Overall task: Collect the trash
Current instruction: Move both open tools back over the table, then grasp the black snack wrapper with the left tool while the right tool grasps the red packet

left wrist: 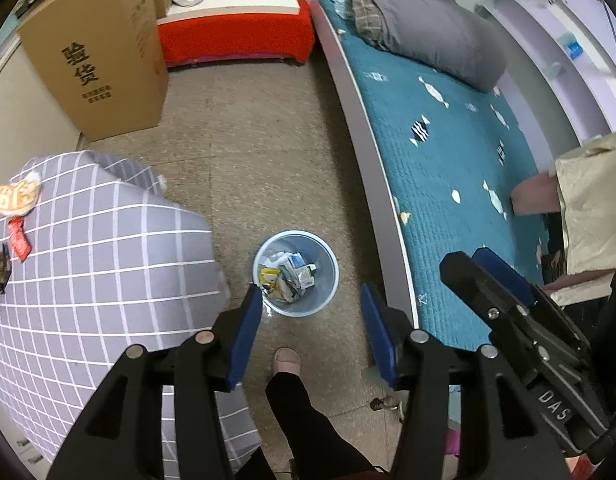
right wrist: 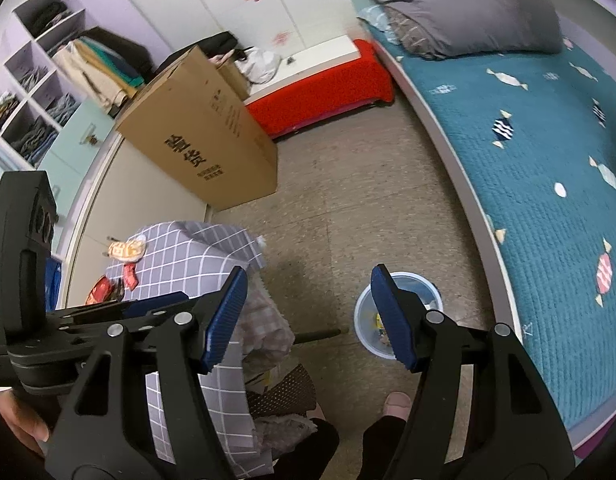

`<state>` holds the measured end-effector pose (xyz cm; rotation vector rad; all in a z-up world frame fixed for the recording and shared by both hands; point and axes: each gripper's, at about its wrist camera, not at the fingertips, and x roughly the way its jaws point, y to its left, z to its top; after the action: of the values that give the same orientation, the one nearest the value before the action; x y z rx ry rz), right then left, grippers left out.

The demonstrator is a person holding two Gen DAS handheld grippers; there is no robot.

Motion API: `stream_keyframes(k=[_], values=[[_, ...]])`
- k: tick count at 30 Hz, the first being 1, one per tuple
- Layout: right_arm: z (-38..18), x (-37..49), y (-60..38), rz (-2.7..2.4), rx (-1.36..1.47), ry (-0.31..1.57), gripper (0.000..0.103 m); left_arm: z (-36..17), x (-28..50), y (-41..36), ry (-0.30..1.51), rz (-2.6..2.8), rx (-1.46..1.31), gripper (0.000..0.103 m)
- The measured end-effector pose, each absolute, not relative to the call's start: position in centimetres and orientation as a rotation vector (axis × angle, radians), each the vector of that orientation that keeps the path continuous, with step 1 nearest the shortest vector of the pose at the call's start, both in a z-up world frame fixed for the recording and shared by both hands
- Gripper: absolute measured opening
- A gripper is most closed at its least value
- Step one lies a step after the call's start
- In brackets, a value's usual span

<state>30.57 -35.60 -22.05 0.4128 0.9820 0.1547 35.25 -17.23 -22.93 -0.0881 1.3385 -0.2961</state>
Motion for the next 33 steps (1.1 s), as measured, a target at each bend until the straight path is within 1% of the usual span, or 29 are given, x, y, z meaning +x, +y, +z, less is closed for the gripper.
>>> stream_keyframes(k=[9, 15, 26, 33], values=[[-21.7, 32.0, -29.2, 0.258, 0.347, 1.005, 0.064, -22.5, 34.8, -10.5, 1.320, -0.203, -0.174, 0.054], [-21.4, 33.2, -23.4, 0.350, 0.296, 1.017, 0.064, -22.3, 33.9, -4.4, 1.304, -0.124, -0.246, 0.054], [-21.0, 35.9, -10.6, 0.511, 0.204, 1.028, 0.064, -22.0, 32.6, 10.2, 1.250, 0.065, -0.407, 0.055], [-21.9, 37.6, -2.4, 0.573, 0.181, 1.045, 0.064, -23.0, 31.5, 20.2, 1.227, 0.197, -0.509, 0.057]])
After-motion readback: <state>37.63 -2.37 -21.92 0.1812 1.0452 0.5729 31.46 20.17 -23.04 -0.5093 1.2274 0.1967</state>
